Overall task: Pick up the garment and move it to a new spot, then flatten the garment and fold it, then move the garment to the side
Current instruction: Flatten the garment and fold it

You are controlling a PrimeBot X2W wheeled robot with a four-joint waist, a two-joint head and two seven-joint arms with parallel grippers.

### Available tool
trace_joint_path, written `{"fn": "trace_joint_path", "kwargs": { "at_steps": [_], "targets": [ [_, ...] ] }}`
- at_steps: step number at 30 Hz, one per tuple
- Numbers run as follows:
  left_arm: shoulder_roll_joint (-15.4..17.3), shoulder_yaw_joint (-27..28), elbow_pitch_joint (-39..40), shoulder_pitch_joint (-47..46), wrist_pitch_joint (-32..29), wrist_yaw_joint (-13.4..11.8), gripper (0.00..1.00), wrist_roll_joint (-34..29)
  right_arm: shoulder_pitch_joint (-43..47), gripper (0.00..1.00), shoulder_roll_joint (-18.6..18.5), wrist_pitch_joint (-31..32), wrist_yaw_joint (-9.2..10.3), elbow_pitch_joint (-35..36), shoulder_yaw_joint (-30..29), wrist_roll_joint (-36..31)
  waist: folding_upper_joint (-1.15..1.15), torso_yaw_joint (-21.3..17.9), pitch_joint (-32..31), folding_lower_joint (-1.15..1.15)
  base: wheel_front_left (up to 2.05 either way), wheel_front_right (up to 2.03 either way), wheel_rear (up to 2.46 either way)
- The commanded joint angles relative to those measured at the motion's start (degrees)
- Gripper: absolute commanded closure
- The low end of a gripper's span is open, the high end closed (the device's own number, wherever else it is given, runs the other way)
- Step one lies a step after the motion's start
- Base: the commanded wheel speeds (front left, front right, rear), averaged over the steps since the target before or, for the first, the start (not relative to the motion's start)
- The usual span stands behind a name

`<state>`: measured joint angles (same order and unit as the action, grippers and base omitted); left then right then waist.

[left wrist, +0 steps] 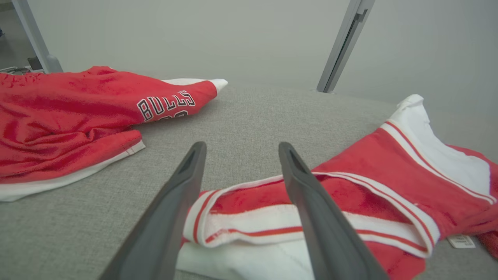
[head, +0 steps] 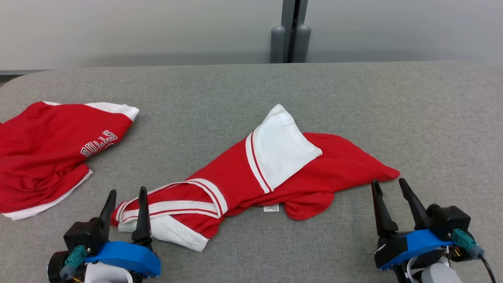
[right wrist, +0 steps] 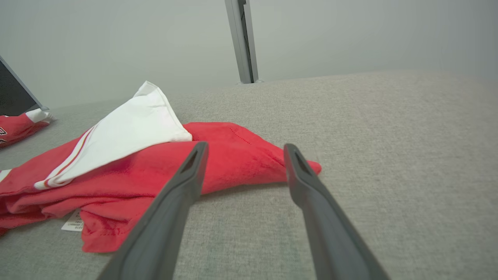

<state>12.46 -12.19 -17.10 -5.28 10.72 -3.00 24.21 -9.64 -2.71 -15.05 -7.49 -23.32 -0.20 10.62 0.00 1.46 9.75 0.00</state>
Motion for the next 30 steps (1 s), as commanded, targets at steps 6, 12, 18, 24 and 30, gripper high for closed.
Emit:
{"fn": "trace_joint_path", "kwargs": {
  "at_steps": [6, 12, 18, 24, 30],
  "targets": [
    [-0.2, 1.6, 2.4, 0.5, 4.1, -0.4, 0.0, -1.9, 0.6, 0.0, -0.3, -0.2, -0.01, -0.7, -0.3, -0.5, 0.0, -0.5, -1.5, 0.0, 0.0, 0.0, 0.0],
    [-1.8, 6.3, 9.2, 2.6, 4.5, -0.4, 0.0, -6.8, 1.1, 0.0, -0.3, -0.2, -0.01, -0.8, -0.8, -0.7, 0.0, -0.3, -2.1, 0.0, 0.0, 0.0, 0.0],
    [-5.3, 13.3, 14.7, 5.7, 4.5, 1.3, 0.0, -11.2, 1.0, 0.0, -0.3, -0.2, -0.01, -1.3, -0.7, -0.3, 0.0, 0.1, -1.7, 0.0, 0.0, 0.0, 0.0],
    [-7.8, 18.0, 13.8, 7.6, 4.5, 3.4, 0.0, -14.0, 1.0, 0.0, -0.3, -0.2, -0.01, -2.6, 0.0, 0.0, 0.0, 0.5, -1.6, 0.0, 0.0, 0.0, 0.0],
    [-9.1, 20.0, 12.9, 7.2, 4.5, 5.1, 0.0, -15.9, -1.2, 0.0, -0.3, -0.2, -0.02, -3.5, 4.8, -0.5, 0.0, 1.0, -2.0, 0.0, 0.0, 0.0, 0.0]
  ]
}}
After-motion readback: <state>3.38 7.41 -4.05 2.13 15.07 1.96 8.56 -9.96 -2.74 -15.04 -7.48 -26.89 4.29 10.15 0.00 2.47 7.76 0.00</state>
